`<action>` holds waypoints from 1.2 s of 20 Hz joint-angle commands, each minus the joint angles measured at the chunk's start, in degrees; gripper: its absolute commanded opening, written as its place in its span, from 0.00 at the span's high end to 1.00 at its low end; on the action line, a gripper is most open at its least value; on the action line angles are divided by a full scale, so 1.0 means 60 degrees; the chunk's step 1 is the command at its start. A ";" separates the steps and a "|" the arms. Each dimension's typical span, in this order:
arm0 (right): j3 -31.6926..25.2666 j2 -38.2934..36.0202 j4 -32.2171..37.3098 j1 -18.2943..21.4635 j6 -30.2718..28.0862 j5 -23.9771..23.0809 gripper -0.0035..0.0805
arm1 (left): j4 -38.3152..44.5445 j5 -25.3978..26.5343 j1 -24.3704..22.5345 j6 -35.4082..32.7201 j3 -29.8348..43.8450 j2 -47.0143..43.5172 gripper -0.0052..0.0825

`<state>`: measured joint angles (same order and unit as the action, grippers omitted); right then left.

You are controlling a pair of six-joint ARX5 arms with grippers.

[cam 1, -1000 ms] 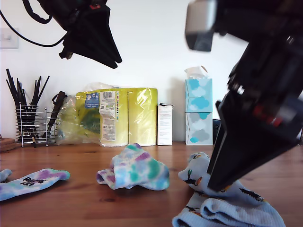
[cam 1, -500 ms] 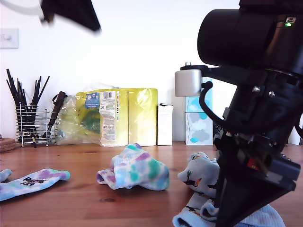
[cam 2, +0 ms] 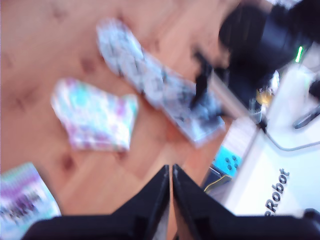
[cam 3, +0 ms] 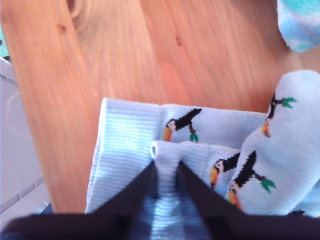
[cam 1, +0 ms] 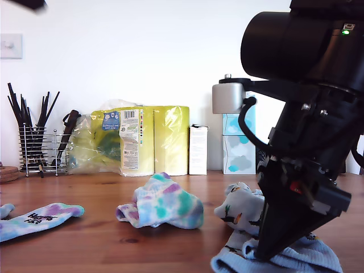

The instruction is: Pair up the socks based on colour and pattern, by placing each sock on top of its pair

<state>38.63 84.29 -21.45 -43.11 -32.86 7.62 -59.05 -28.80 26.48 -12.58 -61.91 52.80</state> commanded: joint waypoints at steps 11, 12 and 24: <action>0.1545 -0.0026 -0.1679 0.0000 0.0805 0.0142 0.97 | -0.0466 -0.0044 0.0025 -0.0477 0.0022 -0.1712 0.97; 0.1792 -0.0040 -0.2040 -0.0025 0.0812 0.0164 0.97 | -0.0474 -0.0047 0.0025 -0.0477 0.0022 -0.1621 0.97; 0.2543 0.0036 -0.3515 -0.0827 0.0980 0.1162 0.94 | -0.0514 -0.0047 0.0025 -0.0477 0.0022 -0.1089 0.97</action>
<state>54.00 84.20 -42.72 -48.10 -26.96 14.83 -62.24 -28.86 26.48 -15.22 -62.19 46.37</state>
